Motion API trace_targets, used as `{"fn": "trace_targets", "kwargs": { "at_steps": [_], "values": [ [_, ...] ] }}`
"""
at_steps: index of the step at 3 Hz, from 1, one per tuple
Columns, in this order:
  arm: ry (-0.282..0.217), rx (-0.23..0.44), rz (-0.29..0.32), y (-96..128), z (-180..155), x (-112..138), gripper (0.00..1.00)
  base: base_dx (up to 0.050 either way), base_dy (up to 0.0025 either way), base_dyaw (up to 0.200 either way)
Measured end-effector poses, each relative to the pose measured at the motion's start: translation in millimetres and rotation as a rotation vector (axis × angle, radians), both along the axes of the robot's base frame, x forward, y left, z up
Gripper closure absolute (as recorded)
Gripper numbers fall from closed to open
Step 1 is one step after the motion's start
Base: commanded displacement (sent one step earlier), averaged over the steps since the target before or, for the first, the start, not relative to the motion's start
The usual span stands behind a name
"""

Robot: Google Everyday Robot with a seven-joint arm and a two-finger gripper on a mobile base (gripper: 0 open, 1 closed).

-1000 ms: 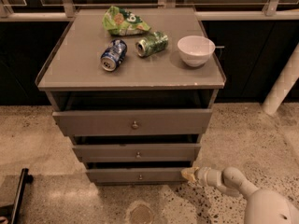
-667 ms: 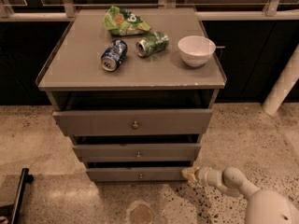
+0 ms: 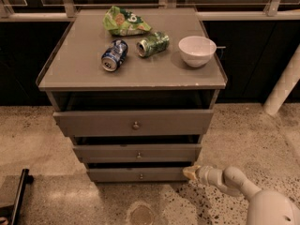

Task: Close bottom drawer

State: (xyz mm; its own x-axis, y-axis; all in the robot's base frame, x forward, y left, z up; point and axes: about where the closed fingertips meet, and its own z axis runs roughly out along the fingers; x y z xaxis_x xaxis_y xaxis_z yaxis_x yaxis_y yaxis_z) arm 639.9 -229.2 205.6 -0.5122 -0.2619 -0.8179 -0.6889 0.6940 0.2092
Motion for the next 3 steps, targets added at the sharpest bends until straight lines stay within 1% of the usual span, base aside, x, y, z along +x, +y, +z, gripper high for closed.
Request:
{"fn": "trace_targets", "kwargs": {
  "at_steps": [1, 2, 3],
  "values": [
    [0.038, 0.036, -0.006, -10, -10, -43, 1.0, 0.0, 0.0, 0.0],
    [0.107, 0.029, -0.016, -25, -22, -102, 0.83, 0.0, 0.0, 0.0],
    [0.124, 0.041, -0.007, -17, -26, -114, 0.6, 0.0, 0.0, 0.0]
  ]
}}
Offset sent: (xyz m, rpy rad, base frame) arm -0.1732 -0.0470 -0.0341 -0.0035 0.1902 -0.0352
